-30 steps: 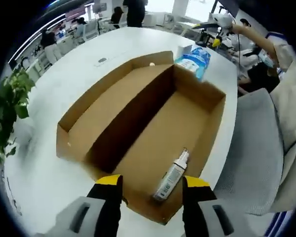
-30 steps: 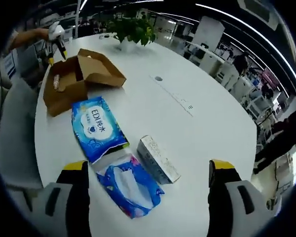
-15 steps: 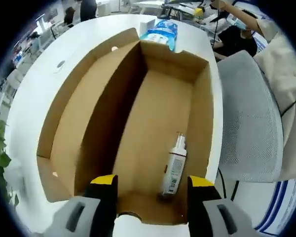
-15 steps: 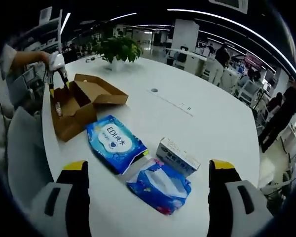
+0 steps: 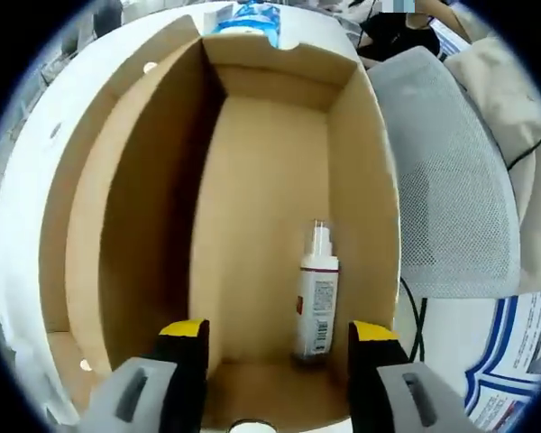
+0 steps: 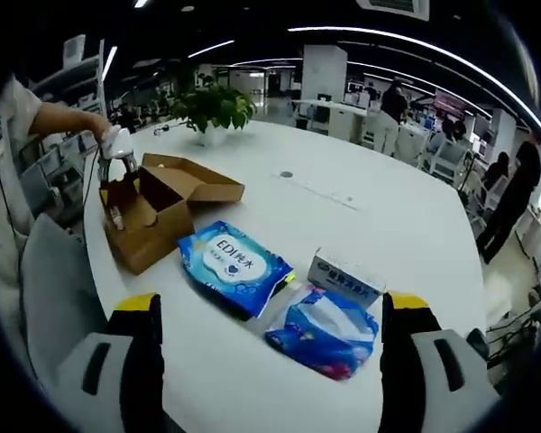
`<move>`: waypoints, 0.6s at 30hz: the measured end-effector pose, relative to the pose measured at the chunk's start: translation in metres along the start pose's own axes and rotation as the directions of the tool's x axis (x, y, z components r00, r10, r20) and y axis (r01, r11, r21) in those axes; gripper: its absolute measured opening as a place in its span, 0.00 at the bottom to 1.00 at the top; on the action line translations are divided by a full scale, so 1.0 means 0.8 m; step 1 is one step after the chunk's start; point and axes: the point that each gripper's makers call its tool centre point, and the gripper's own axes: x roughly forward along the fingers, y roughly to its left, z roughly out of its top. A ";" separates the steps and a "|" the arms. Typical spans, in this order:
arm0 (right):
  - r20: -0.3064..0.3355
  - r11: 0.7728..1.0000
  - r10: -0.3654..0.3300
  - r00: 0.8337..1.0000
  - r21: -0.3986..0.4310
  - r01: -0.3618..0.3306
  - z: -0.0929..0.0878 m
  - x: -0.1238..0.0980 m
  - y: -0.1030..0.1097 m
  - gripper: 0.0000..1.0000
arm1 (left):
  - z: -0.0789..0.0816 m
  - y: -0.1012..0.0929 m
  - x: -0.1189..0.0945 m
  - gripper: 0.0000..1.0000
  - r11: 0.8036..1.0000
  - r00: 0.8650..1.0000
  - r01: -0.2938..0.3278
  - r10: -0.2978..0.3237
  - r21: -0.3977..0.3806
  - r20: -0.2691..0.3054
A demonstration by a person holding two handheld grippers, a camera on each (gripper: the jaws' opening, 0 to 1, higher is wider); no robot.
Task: Operate the shoe box by opening the lid, removing the specified soft item, and placing it in the target area until the item is outside and the box remains undamaged.
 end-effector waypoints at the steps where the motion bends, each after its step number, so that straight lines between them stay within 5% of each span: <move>1: 0.003 1.000 -0.003 1.000 0.009 0.003 -0.001 -0.001 0.001 0.96 | 0.000 0.000 0.002 0.64 1.000 1.000 0.001 -0.001 0.008 -0.004; 18: 0.015 0.998 -0.028 0.999 0.049 0.027 -0.012 -0.014 0.000 0.96 | 0.024 0.000 0.035 0.60 0.999 0.999 -0.035 0.035 0.016 0.028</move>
